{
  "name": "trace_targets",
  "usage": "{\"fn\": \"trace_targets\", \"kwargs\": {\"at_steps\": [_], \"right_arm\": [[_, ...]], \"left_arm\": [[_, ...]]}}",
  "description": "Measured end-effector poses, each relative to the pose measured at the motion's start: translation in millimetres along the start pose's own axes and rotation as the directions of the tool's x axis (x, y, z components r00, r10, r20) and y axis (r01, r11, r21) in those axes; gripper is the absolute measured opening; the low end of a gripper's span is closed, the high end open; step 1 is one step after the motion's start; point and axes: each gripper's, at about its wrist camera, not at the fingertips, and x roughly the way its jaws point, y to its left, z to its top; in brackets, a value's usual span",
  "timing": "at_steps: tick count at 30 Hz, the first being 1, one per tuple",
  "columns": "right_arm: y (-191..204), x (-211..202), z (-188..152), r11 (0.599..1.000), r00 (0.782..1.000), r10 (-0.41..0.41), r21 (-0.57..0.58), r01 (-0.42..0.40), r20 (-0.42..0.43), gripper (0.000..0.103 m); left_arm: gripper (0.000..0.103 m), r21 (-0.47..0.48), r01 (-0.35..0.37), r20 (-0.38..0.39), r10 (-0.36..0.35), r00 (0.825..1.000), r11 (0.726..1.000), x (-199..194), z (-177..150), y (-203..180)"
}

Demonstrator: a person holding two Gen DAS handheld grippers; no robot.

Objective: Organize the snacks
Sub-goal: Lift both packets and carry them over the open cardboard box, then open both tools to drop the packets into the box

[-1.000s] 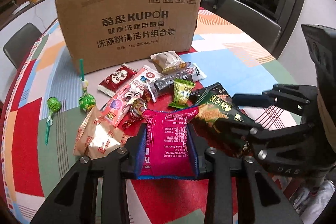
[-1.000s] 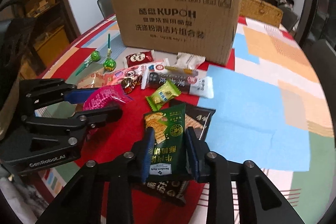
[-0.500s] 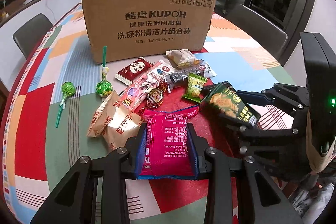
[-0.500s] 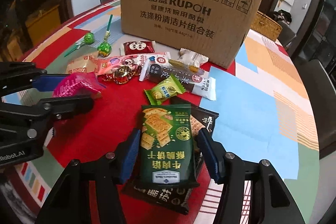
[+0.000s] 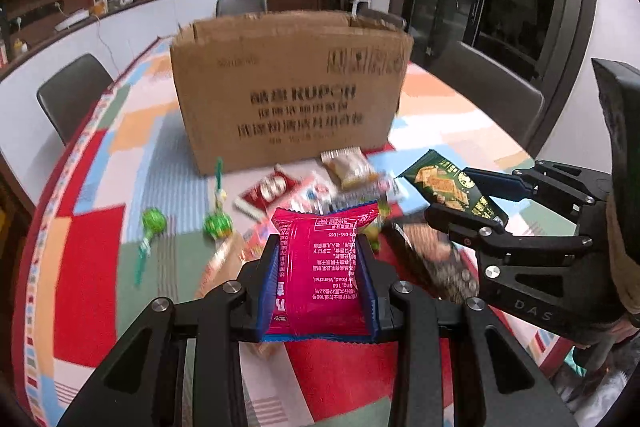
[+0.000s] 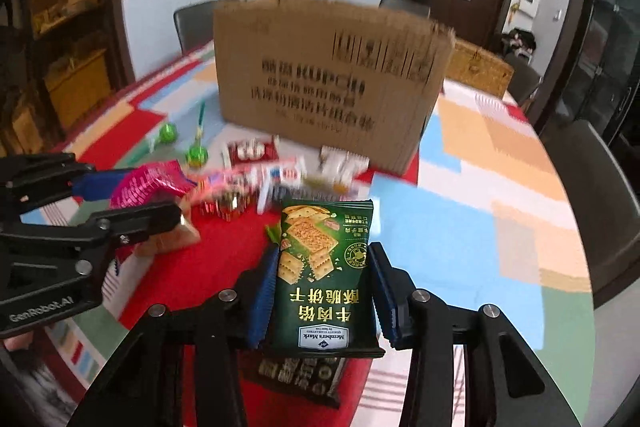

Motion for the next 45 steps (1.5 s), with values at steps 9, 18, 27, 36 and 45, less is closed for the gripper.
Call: {"fn": "trace_targets", "kwargs": {"at_steps": [9,18,27,36,45], "right_arm": [[-12.9,-25.4,54.1,0.999,0.986,-0.029,0.028,0.025,0.163,0.044],[-30.6,-38.6,110.7,0.998,0.964,-0.019,0.064,0.002,0.264,0.044],[-48.4,-25.8,161.0,0.995,0.962,0.004,0.093,-0.030,0.273,0.044],[-63.5,12.2,204.3,0.995,0.971,0.016,0.096,-0.040,0.237,0.044],[-69.8,54.8,214.0,0.992,0.988,0.026,0.117,-0.045,0.153,0.044]], "left_arm": [[0.035,0.017,-0.045,0.132,0.042,0.990,0.999,-26.3,55.7,9.2],[0.035,0.047,-0.095,0.217,0.083,0.973,0.994,-38.2,117.6,17.0],[0.035,0.060,-0.120,0.217,0.104,0.971,0.991,-20.4,173.9,33.4],[0.035,-0.005,-0.081,0.112,0.081,0.990,0.997,26.4,207.0,62.1],[0.038,-0.018,-0.113,0.063,0.114,0.991,0.993,53.2,212.4,68.0]]}}
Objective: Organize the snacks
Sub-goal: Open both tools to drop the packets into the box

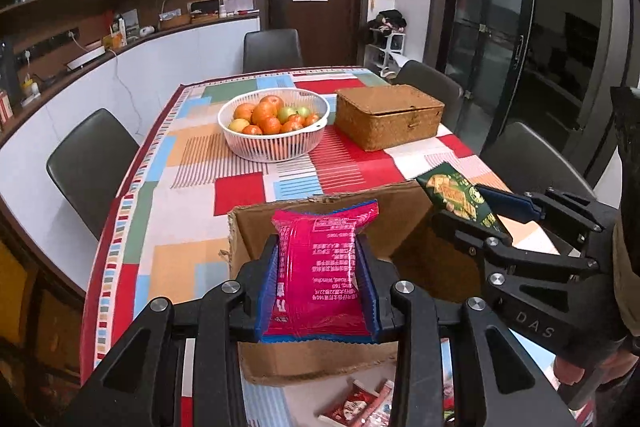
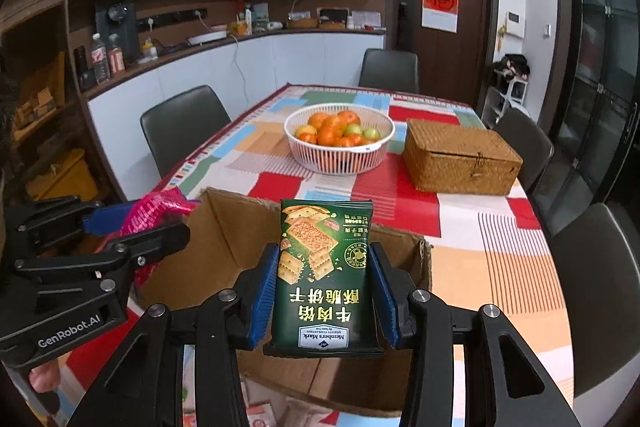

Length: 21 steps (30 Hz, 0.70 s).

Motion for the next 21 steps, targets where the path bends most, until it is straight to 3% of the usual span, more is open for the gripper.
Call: {"fn": "trace_targets", "kwargs": {"at_steps": [2,3,7,10,15,21], "right_arm": [[-0.4,6.0,-0.4,1.000,1.000,0.006,0.006,-0.006,-0.016,0.044],[-0.2,8.2,-0.9,1.000,1.000,0.006,0.007,-0.006,-0.022,0.045],[-0.4,4.7,-5.3,0.999,0.999,-0.052,0.013,0.052,-0.004,0.070],[2.5,-4.9,-10.3,0.997,0.996,-0.083,-0.002,0.083,0.016,0.070],[7.9,-25.4,-22.3,0.998,0.997,-0.062,0.011,0.061,0.040,0.070],[18.7,-53.0,-44.2,0.998,0.996,-0.060,0.002,0.060,0.068,0.073]], "left_arm": [[0.058,0.001,-0.007,0.004,0.007,1.000,1.000,-0.5,-0.3,0.8],[0.062,-0.001,-0.015,0.011,0.015,1.000,1.000,-3.1,-1.5,1.7],[0.065,0.009,-0.061,0.040,0.060,0.997,0.998,-16.5,-9.4,5.1],[0.066,0.012,-0.084,0.043,0.083,0.996,0.996,-27.0,-18.6,5.5],[0.072,0.015,-0.126,0.068,0.125,0.990,0.992,-50.4,-38.0,2.4],[0.074,0.011,-0.125,0.102,0.123,0.987,0.992,-81.4,-64.9,-2.2]]}}
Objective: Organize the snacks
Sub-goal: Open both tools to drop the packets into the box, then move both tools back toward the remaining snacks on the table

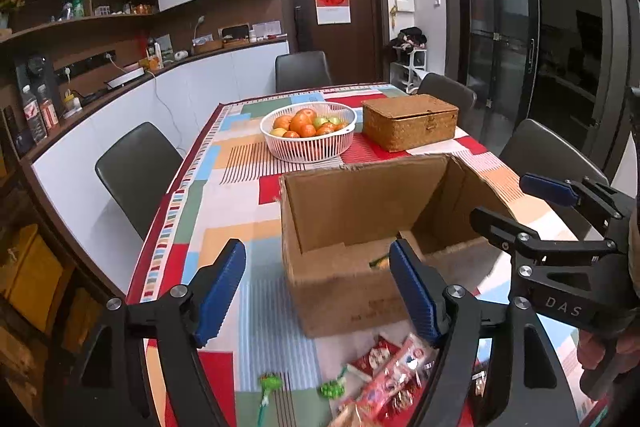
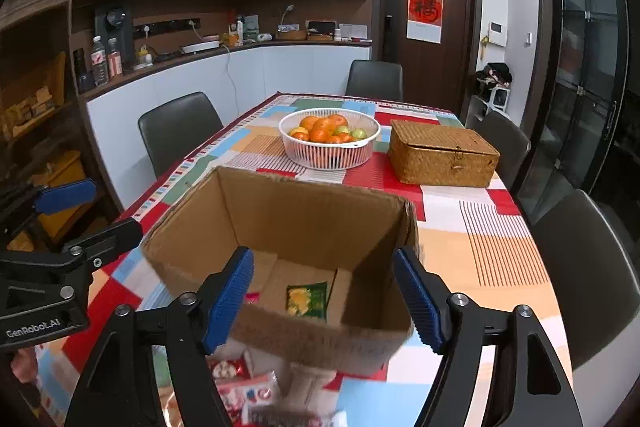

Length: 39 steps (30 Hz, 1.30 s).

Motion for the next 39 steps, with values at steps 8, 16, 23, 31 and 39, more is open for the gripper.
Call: {"fn": "trace_targets", "kwargs": {"at_steps": [8,16,23,31,39], "right_arm": [[13.5,-42.5,-26.2,1.000,0.998,0.018,-0.011,-0.017,0.063,0.074],[23.6,-64.0,-54.3,0.999,0.998,0.040,-0.005,-0.040,0.042,0.074],[32.6,-80.8,-81.6,1.000,1.000,-0.001,-0.030,0.002,0.026,0.080],[35.6,-97.7,-111.1,1.000,1.000,-0.013,-0.015,0.013,-0.006,0.080],[30.2,-96.5,-134.3,0.999,0.997,-0.023,0.038,0.026,-0.073,0.080]], "left_arm": [[0.081,-0.007,0.004,0.035,-0.003,0.999,1.000,-39.9,-33.7,-4.0],[0.086,-0.008,-0.022,0.045,0.022,0.999,1.000,-67.5,-62.1,-11.2],[0.087,-0.039,-0.040,0.030,0.041,0.999,0.998,-84.1,-91.2,-12.7],[0.088,-0.033,-0.045,0.011,0.046,0.999,0.998,-96.1,-122.1,-18.0],[0.089,-0.043,-0.024,-0.063,0.021,0.998,0.999,-81.1,-145.9,-20.9]]}}
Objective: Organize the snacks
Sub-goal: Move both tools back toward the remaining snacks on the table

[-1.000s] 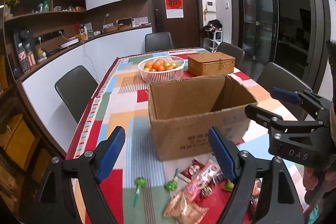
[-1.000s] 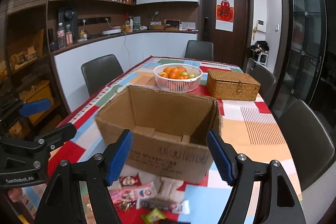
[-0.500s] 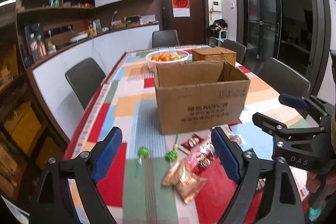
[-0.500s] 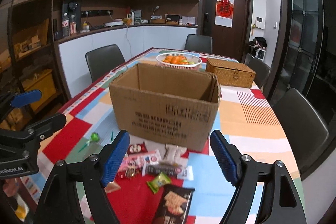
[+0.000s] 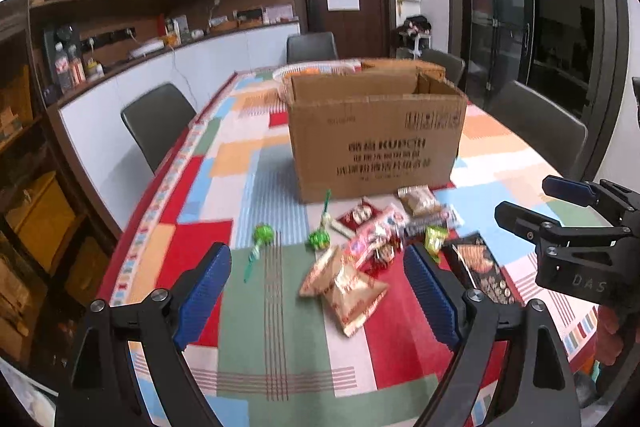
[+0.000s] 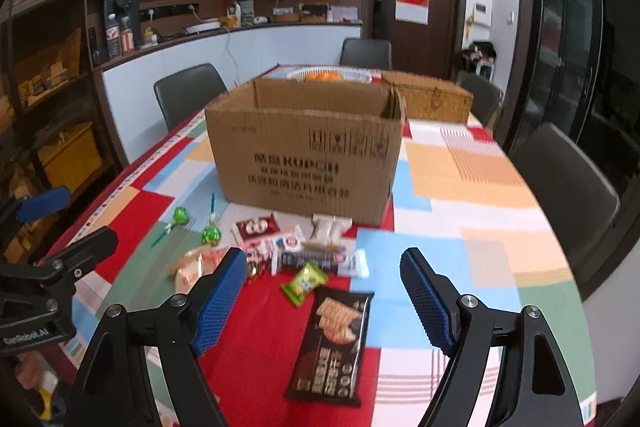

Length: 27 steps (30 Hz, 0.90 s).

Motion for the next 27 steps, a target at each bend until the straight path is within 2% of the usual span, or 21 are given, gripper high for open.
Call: {"fn": "trace_targets", "kwargs": {"at_steps": [5,14,27], "right_arm": [[-0.4,12.9,-15.7,0.999,0.996,0.022,0.029,-0.020,-0.083,0.080],[-14.6,44.8,-36.0,0.996,0.976,-0.013,0.079,0.031,-0.217,0.080],[-18.4,73.6,-46.9,0.995,0.951,-0.033,0.083,0.061,-0.307,0.080]], "left_arm": [[0.089,-0.024,0.040,-0.083,-0.042,0.996,0.999,21.6,-11.8,0.9],[0.089,-0.018,0.058,-0.182,-0.060,0.981,0.998,53.2,-22.9,-3.6],[0.088,-0.069,0.114,-0.269,-0.128,0.955,0.991,97.8,-24.4,-3.0]]}}
